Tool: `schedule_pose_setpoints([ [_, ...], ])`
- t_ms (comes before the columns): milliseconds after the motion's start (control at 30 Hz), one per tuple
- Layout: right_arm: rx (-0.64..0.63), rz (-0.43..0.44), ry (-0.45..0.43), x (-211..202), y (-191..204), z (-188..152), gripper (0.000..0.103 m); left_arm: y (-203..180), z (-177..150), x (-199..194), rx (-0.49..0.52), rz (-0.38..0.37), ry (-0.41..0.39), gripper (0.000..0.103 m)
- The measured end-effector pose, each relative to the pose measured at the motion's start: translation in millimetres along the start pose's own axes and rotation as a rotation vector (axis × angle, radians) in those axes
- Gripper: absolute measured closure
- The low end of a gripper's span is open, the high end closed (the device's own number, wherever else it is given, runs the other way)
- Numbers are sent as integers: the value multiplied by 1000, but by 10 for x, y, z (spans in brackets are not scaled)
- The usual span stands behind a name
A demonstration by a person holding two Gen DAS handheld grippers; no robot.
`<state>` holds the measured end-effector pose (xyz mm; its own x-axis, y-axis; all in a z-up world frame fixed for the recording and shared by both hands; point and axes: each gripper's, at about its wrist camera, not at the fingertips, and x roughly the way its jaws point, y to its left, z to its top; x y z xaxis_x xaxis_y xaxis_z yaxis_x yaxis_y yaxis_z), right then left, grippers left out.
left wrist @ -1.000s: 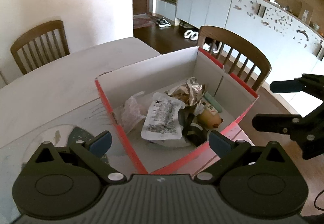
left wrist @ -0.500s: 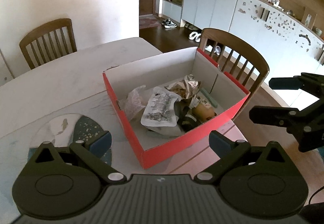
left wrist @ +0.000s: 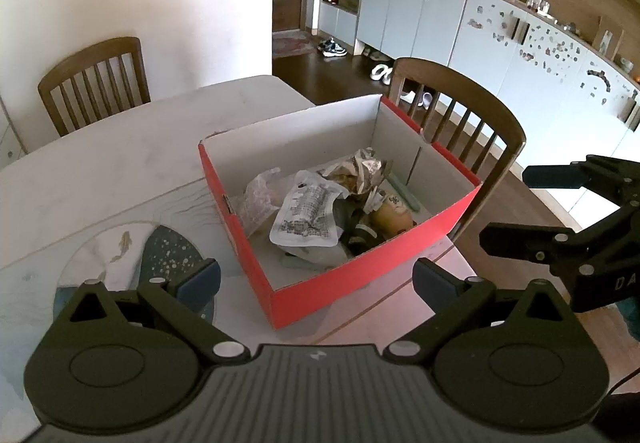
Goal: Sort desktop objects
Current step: 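Withdraw both open grippers from the shoebox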
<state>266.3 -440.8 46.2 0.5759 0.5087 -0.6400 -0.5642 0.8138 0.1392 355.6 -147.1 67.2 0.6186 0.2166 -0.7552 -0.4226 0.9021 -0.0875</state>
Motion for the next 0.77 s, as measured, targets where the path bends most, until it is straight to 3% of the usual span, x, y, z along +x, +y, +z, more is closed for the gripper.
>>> schedule_pose_setpoints([
  [767, 12, -5, 23, 50, 30, -40, 1, 26, -92, 21, 5, -6, -4, 0],
])
